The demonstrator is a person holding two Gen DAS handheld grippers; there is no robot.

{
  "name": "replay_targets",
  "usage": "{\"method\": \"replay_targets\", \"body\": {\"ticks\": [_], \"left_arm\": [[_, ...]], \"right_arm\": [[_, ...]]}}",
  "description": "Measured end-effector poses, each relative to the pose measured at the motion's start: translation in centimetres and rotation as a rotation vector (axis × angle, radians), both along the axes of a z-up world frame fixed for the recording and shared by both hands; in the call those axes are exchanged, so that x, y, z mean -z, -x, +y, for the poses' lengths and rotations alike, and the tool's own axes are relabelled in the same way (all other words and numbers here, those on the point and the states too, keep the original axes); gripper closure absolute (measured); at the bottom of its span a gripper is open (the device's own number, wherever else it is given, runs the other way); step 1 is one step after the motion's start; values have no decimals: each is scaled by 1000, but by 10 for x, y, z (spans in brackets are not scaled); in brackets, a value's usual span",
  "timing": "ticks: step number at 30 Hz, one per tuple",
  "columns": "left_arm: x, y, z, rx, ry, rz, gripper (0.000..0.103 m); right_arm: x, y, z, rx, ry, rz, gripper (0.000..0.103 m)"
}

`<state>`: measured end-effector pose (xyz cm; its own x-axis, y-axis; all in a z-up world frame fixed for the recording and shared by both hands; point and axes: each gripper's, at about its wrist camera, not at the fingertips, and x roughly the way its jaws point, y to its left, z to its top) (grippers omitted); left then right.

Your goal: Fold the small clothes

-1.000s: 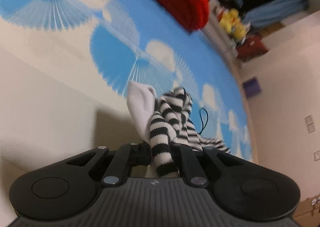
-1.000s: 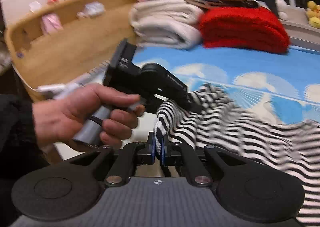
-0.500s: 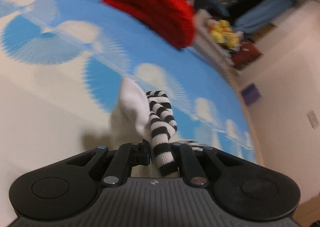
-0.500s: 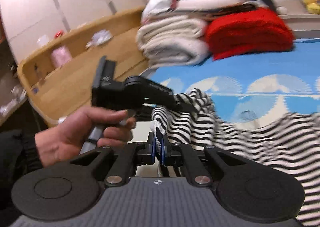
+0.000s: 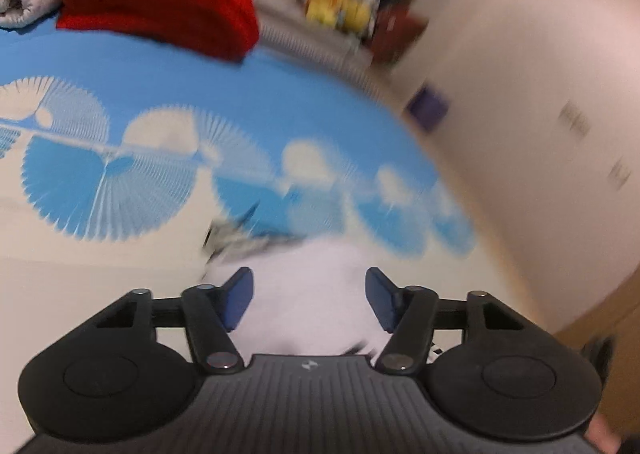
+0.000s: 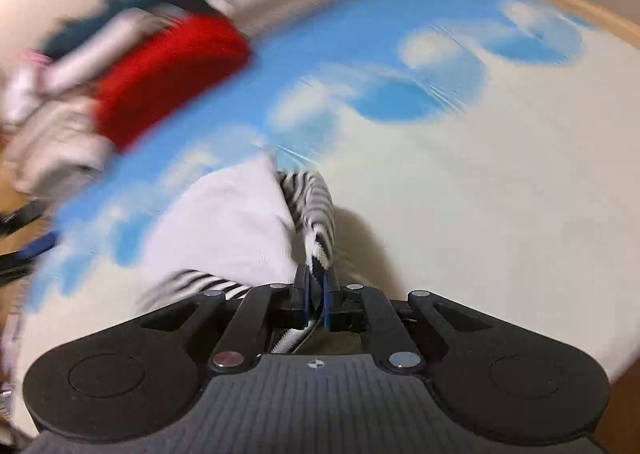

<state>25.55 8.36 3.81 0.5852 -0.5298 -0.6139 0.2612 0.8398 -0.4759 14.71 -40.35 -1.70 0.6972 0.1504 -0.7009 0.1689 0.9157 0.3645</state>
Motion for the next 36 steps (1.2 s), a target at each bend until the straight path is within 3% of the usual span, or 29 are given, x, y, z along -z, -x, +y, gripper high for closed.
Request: {"method": "replay_targets", "body": {"ticks": [2,4,5,6,7,10,13,14,15,16,20,22,25,28,31,34,36], "left_arm": [[11,-1,-6,30,-24,33,39],[17,1,-10,78,-42,54,40],[20,4,-15,105,-56,51,40],[23,8,-21,134,-72,51,40],[27,11,-23,162,-88,56,40],[39,19,-40,242,-138,69,40],[46,26,-59,321,-189,69,44],[47,28,-63,340,-207,62,44],[48,29,-65,352,-214,55,44],[49,29,-66,360,-208,56,44],[49,31,-72,403,-181,68,48],[53,34,-80,451,-186,77,51],[78,40,-102,557,-266,158,63],[115,46,-120,631,-423,226,63],[118,40,-118,617,-401,246,62],[109,38,-110,622,-378,236,59],[99,32,-94,580,-310,219,58]], "right_arm": [[-5,-5,-5,-12,-39,-11,88],[-13,-12,-3,-74,-69,-45,69],[-14,-18,2,-127,-68,-54,51],[-14,-26,8,-184,-64,-53,39],[-12,-36,15,-243,-59,-41,38],[10,-62,29,-303,3,43,38],[36,-79,29,-349,-2,153,44],[40,-80,31,-371,0,173,63],[43,-80,34,-393,-6,179,97],[39,-78,33,-402,-16,161,101],[-4,-59,6,-338,-152,-29,102],[-14,-49,-15,-268,-199,-75,102],[3,-50,-19,-214,-107,34,102],[47,-63,-4,-233,-32,262,102],[57,-64,18,-282,60,292,102],[36,-65,21,-239,74,239,92],[15,-56,20,-231,91,129,67]]}}
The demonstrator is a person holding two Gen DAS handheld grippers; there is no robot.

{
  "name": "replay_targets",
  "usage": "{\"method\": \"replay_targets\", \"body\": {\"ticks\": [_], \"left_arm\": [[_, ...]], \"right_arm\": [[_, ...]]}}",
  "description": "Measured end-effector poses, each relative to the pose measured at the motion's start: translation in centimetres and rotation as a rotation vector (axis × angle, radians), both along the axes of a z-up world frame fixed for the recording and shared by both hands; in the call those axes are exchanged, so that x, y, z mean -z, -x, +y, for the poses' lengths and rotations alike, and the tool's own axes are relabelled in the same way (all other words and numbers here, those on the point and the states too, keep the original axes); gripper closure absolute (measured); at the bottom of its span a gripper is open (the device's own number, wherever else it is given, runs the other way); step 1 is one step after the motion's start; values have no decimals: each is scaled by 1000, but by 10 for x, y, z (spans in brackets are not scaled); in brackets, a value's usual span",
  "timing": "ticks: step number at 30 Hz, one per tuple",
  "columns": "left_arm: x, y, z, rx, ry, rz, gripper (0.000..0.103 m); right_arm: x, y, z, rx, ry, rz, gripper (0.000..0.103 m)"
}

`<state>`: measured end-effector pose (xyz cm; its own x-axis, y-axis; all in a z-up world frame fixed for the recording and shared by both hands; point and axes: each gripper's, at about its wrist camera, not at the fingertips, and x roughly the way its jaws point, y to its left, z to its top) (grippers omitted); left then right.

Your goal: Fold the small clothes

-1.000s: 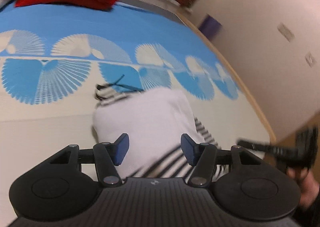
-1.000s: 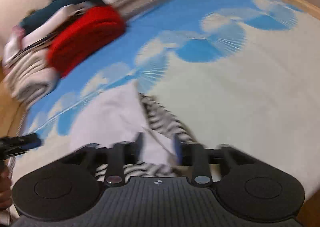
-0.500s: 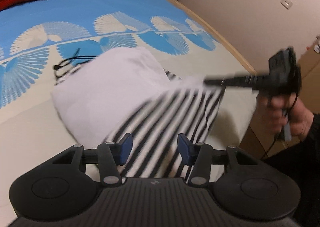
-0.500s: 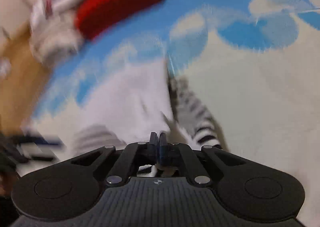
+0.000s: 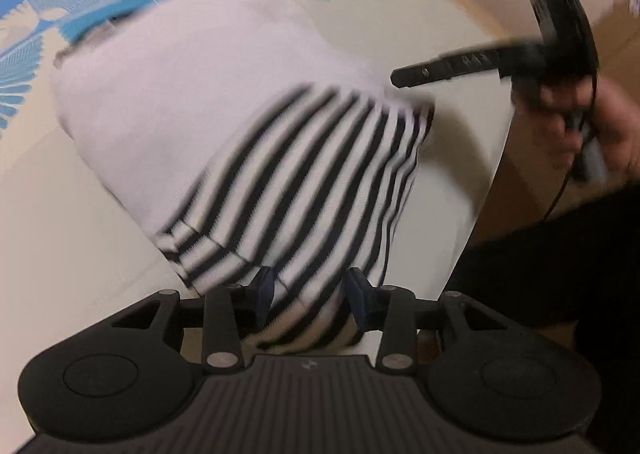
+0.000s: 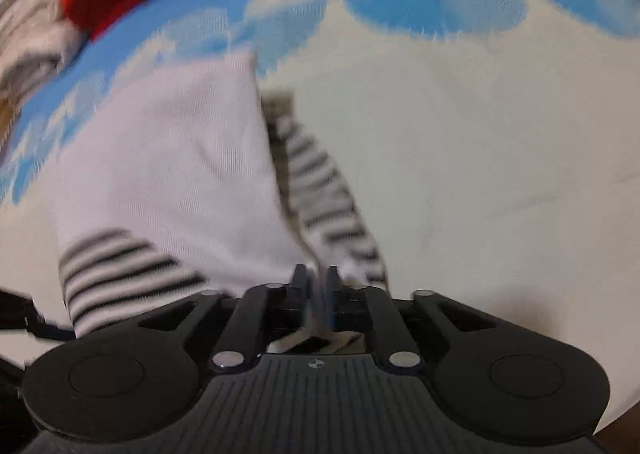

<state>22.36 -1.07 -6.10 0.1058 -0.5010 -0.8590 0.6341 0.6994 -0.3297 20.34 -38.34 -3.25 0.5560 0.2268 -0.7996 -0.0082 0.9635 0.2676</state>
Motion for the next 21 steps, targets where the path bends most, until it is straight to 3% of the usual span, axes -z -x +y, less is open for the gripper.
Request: {"method": "replay_targets", "body": {"ticks": [2,4,6,9,11,18,21], "left_arm": [[-9,-17,23,-130,86,1,56],[-14,-38,49,-311,146,-21,42],[-13,-56,69,-485,186,-15,37],[1,-74,89,-638,255,40,25],[15,-84,92,-679,263,80,21],[57,-108,90,-759,375,193,17],[62,-112,82,-758,396,212,21]], "right_arm": [[-17,7,6,-60,-33,-117,56],[-20,11,16,-148,-83,-142,57],[-9,10,32,-242,-81,-93,58],[26,6,58,-327,91,55,58],[36,4,67,-346,145,64,58],[37,-1,66,-330,119,71,58],[36,-6,64,-323,111,82,57]]}}
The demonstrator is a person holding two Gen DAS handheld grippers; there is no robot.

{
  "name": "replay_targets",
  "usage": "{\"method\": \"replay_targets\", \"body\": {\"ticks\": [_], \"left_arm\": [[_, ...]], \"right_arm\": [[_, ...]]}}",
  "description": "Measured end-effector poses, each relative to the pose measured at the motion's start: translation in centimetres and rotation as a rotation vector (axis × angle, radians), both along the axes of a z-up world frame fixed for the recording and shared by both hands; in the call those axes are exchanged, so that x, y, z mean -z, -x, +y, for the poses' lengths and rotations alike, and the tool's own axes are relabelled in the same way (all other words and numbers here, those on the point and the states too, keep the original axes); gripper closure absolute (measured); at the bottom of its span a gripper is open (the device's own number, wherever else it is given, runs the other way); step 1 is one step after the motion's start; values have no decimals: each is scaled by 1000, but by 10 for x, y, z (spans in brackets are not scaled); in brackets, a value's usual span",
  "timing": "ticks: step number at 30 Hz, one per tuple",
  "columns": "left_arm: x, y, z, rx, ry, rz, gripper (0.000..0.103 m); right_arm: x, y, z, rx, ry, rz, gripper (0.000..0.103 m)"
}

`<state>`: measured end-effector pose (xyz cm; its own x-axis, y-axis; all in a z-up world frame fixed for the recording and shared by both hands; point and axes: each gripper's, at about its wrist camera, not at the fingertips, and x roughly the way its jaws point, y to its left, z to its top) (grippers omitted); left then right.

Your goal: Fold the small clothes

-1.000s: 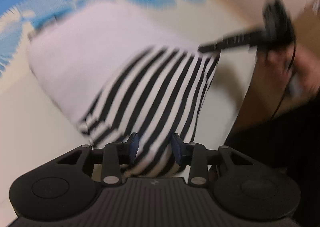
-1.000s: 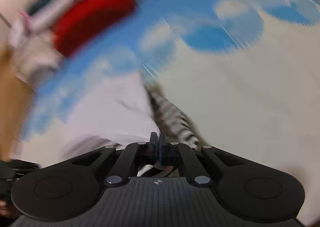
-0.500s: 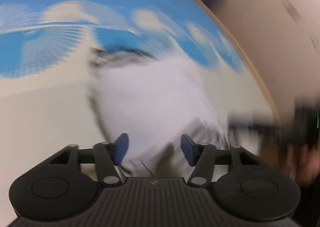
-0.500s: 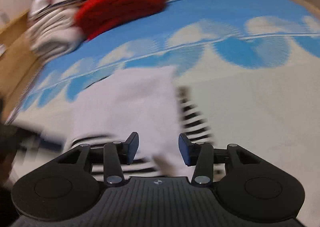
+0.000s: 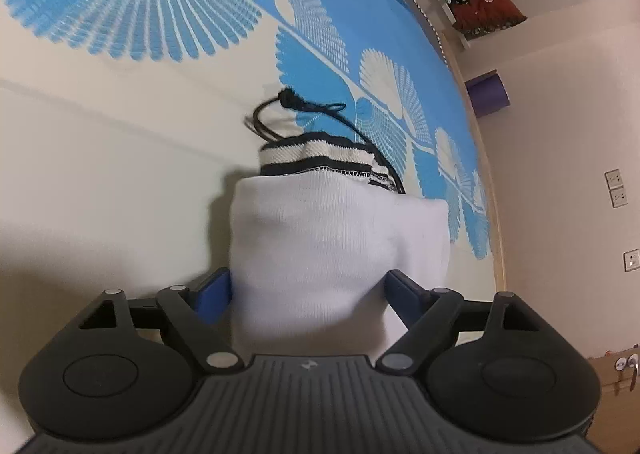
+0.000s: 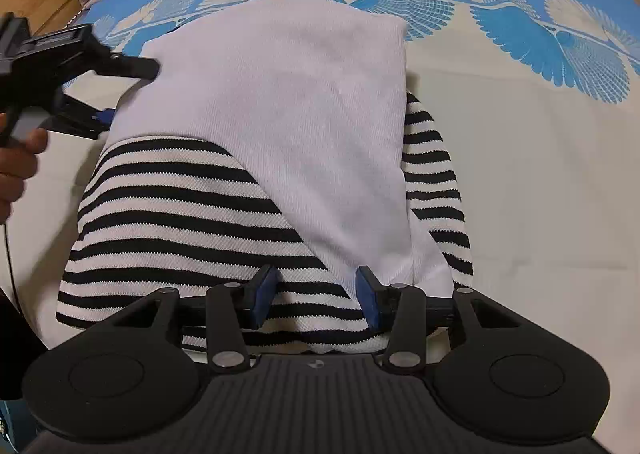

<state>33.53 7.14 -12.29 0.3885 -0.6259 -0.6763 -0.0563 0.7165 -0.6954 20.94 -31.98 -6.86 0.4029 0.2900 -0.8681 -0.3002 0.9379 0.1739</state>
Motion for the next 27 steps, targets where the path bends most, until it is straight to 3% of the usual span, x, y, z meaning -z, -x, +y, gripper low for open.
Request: {"method": "replay_targets", "body": {"ticks": [1,3,4,6,8,10,12,16,18,21,23,24,26,27], "left_arm": [[-1,-3,-4,4,-26,-15,37],[-12,-8,-9,36,-50,-65,55],[-21,-12,-9,39,-54,-105,59],[-44,-15,-4,31,-83,-179,59],[-62,-17,4,29,-182,-243,58],[-67,-20,19,8,-219,-231,52],[-75,-20,31,-6,-273,-240,46],[-115,6,42,-46,-429,-393,37],[-135,22,44,-62,-416,-372,37],[-154,46,31,-2,-390,-353,37],[-151,62,15,68,-413,-355,38],[-144,68,6,97,-437,-356,43],[-109,80,-11,186,-525,-321,58],[-76,86,-21,278,-611,-219,71]], "right_arm": [[-4,8,1,2,-2,4,57],[-4,6,2,12,-21,15,59],[-3,1,2,15,-32,23,61],[-2,-4,4,16,-77,34,73],[-3,-10,13,20,-139,47,83],[-2,-15,26,21,-164,58,93],[0,-17,42,8,-156,62,95],[0,-16,65,-43,-107,44,96],[-3,-18,63,-33,-116,46,97],[-3,-21,58,-22,-117,81,97],[-4,-22,59,-29,-110,73,97],[-5,-20,60,-36,-109,69,96],[-10,-19,58,-44,-119,60,96],[-15,-19,54,-40,-139,48,96]]}}
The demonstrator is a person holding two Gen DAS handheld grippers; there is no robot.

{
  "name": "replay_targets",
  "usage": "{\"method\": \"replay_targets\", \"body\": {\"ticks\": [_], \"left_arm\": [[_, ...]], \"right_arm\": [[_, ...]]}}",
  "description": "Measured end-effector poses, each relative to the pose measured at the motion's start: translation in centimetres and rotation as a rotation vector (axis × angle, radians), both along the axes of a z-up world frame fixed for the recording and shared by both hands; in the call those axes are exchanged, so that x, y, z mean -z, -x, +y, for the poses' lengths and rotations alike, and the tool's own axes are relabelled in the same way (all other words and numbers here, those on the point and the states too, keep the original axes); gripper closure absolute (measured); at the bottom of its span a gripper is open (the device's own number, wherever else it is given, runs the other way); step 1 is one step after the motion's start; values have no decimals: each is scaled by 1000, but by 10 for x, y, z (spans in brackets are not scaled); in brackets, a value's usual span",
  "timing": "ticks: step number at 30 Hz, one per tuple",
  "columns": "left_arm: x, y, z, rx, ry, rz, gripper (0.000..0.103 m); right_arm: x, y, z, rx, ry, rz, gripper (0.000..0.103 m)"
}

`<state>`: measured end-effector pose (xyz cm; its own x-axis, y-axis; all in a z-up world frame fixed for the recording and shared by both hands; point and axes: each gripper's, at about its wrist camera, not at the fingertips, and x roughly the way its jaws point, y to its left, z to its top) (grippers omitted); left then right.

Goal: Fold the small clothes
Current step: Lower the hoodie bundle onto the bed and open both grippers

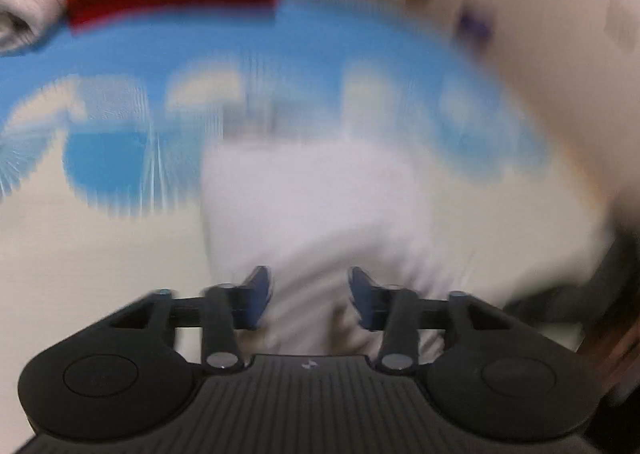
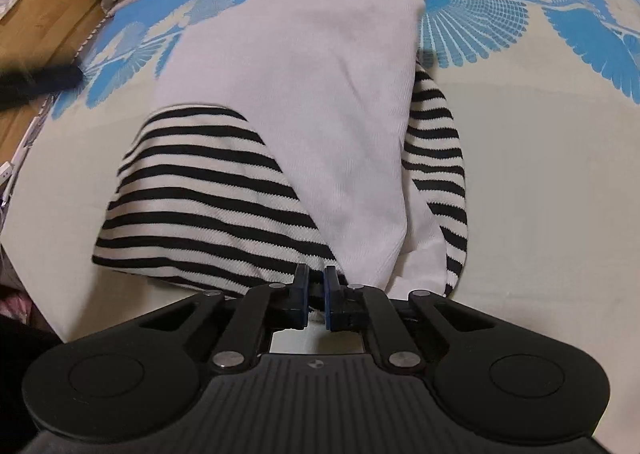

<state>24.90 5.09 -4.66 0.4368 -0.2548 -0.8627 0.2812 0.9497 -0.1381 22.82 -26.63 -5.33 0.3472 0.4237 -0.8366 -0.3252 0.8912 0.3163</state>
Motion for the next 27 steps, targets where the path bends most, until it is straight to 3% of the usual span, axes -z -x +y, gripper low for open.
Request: {"method": "replay_targets", "body": {"ticks": [1,3,4,7,9,11,17,20,22,23,25,27], "left_arm": [[27,5,-12,48,-126,78,71],[26,18,-29,138,-229,-24,73],[20,23,-31,149,-218,-66,74],[22,23,-25,112,-196,-44,72],[23,21,-22,90,-171,-29,71],[26,18,-21,81,-165,-19,69],[21,15,-19,77,-168,-17,63],[23,11,-16,76,-167,-13,60],[22,12,-16,79,-166,-12,59],[22,12,-16,79,-167,-12,59],[22,12,-15,79,-163,-15,59],[19,13,-14,76,-144,-22,59]], "right_arm": [[-6,-1,-6,13,-30,-15,96],[-20,-5,-19,63,-110,-49,95],[-27,-10,-27,98,-169,-67,94],[-35,-27,-40,210,-267,-118,79],[-35,-42,-41,302,-278,-149,51],[-29,-62,-37,368,-276,-148,39],[-3,-108,-19,447,-275,-111,38],[7,-118,-11,440,-263,-98,41],[9,-120,-6,437,-269,-104,66],[8,-121,-6,439,-278,-111,95],[2,-120,-10,449,-307,-151,97],[-1,-120,-27,540,-356,-154,98]]}}
